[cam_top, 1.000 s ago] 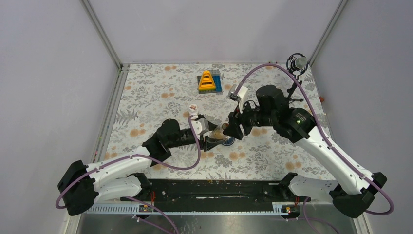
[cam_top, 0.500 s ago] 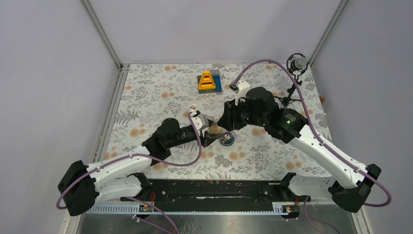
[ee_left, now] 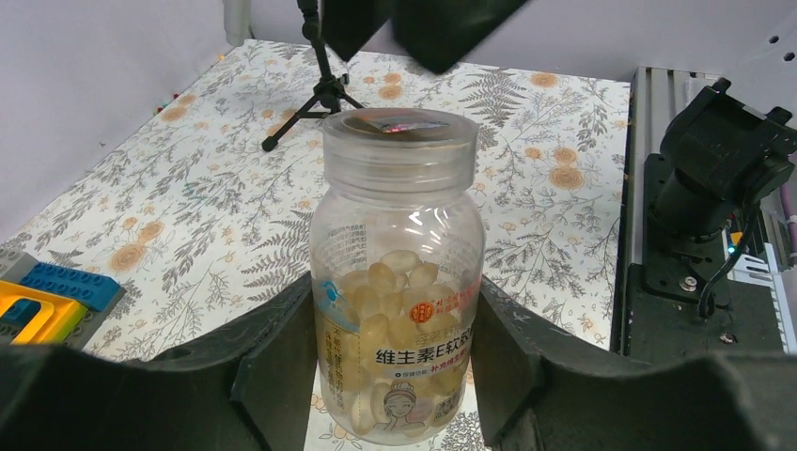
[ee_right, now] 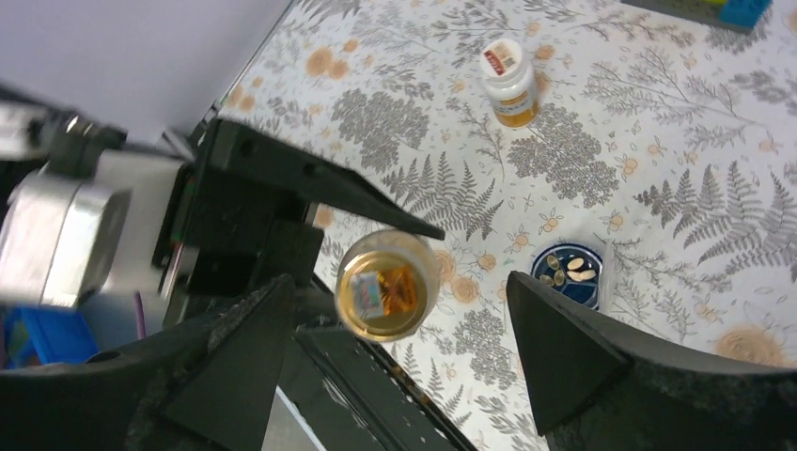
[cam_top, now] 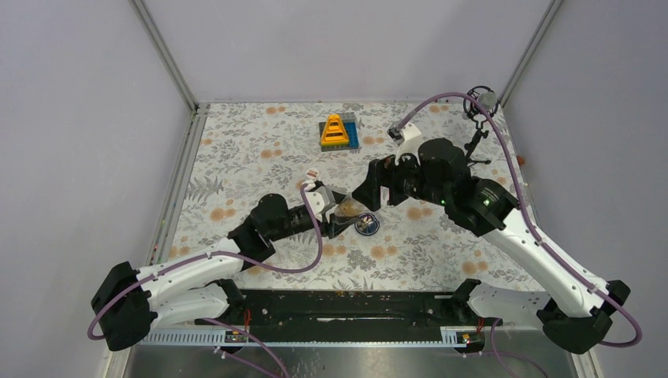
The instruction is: Sort the pills into containers
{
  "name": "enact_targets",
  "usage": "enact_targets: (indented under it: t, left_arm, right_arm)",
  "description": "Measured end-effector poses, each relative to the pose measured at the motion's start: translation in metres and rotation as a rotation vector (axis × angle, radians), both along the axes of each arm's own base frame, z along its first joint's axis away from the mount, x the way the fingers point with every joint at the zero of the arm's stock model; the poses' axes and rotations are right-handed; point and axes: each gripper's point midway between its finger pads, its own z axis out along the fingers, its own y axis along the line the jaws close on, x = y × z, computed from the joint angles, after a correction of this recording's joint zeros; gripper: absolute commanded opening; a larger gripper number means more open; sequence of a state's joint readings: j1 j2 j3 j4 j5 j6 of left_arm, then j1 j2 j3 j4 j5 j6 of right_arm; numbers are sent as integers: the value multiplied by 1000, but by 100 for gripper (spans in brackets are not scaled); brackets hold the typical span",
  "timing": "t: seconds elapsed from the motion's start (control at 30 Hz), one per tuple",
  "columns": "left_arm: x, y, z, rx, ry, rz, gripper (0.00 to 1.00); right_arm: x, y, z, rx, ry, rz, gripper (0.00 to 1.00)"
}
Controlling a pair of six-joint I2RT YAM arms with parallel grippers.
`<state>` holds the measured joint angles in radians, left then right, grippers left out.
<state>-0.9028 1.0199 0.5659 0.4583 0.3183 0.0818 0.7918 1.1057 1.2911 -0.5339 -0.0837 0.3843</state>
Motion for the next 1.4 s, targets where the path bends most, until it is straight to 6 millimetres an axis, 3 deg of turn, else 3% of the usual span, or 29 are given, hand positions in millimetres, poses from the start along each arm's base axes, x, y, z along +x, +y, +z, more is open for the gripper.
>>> enact_targets:
  t: [0.2, 0.3, 0.47, 0.67, 0.8, 1.13, 1.23, 1.4]
  left_arm:
    - [-9, -3, 0, 0, -2, -53, 0]
    - [-16, -5, 0, 2, 0, -96, 0]
    - [-25, -8, -4, 12, 10, -150, 0]
    - [-29, -9, -4, 15, 14, -176, 0]
    - [-31, -9, -4, 15, 14, -185, 0]
    - [-29, -7, -14, 47, 39, -172, 0]
    - [-27, -5, -21, 74, 45, -162, 0]
    - [-18, 0, -30, 117, 42, -111, 0]
  right_arm:
    - [-27, -9, 5, -63, -95, 188, 82]
    - [-28, -12, -4, -121, -94, 221, 78]
    - [-28, -6, -13, -169, -78, 285, 84]
    - [-37, -6, -16, -172, -65, 342, 77]
    - [-44, -3, -18, -165, -48, 380, 57]
    - [-47, 5, -29, -151, 33, 396, 29]
    - [-45, 8, -35, -152, 69, 373, 25]
    - [-33, 14, -44, -159, 123, 234, 29]
